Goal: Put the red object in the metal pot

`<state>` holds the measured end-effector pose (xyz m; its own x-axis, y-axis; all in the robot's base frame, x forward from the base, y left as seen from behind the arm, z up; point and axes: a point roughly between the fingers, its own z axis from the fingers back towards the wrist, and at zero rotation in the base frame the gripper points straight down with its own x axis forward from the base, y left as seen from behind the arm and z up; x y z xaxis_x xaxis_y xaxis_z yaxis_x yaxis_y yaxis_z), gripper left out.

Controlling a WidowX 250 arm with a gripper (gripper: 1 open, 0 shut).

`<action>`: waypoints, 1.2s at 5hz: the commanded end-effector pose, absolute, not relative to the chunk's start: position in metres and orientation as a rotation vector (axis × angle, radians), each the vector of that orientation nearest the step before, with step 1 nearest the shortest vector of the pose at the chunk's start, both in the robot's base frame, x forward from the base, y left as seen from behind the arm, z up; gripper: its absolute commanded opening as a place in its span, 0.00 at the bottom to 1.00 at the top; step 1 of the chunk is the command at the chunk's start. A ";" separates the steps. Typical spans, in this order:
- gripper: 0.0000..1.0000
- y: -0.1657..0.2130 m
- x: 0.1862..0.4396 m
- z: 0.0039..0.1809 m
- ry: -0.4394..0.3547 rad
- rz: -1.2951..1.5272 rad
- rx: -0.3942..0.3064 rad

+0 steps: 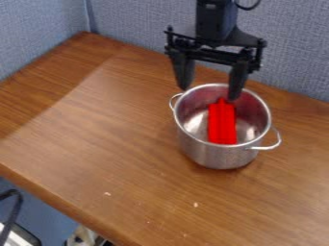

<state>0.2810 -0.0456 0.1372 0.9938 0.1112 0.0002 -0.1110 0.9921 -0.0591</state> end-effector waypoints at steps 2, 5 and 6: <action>1.00 -0.025 0.294 0.159 -0.046 0.099 -0.041; 1.00 -0.045 0.282 0.157 -0.023 0.058 -0.050; 1.00 -0.054 0.279 0.157 -0.014 0.067 -0.045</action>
